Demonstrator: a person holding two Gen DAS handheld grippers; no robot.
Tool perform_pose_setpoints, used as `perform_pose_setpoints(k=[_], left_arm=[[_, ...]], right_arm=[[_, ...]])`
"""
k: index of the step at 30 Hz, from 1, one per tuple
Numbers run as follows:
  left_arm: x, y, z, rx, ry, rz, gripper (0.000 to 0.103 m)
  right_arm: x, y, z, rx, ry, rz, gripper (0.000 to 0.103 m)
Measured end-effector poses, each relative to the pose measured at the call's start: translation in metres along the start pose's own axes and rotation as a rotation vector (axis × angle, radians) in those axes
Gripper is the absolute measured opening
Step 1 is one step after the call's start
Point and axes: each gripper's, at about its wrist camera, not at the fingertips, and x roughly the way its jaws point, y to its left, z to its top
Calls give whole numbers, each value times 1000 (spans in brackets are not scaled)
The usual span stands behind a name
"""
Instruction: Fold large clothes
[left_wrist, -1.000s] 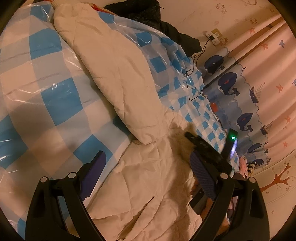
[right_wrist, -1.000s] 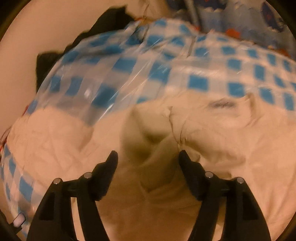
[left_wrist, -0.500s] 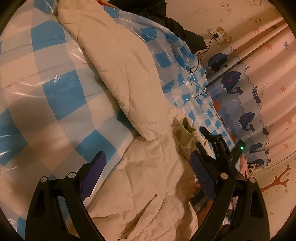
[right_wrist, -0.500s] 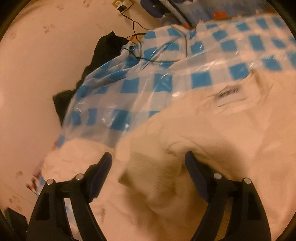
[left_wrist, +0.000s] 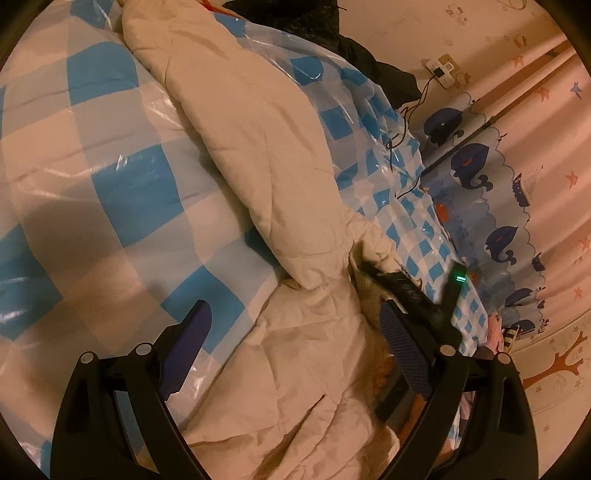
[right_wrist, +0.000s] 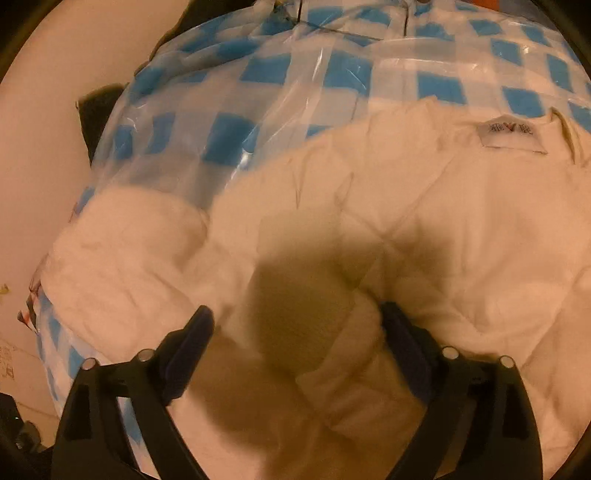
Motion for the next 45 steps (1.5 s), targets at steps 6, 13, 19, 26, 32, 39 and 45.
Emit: perform_pose_setpoints(k=[6,13,19,26,32,39,45], left_arm=[[-47,29,48,-13,-181,-83,88],[-71,98,157,-44,-279,-7,88],[-65,144,211,-151,-215,-66,88],[-50,144,222,-151,-208,-117,88],[-28,131,226,-123,-167,-20,88],[-4,126,239,-148,-124,48,73],[-5,101,241,-85,-162,121,9]], right_arm=[[-115,12,-29,-58,-128,167,88],[-206,-69,-133,-21,-154,122,88],[-191,-128,-171,126,-137,150,88],[-177,-137,-174,152,-134,180,89],[-175,-137,-174,150,-138,178,89],[-175,-133,-175,126,-139,152,89],[-176,-130,-175,115,-139,139,89]])
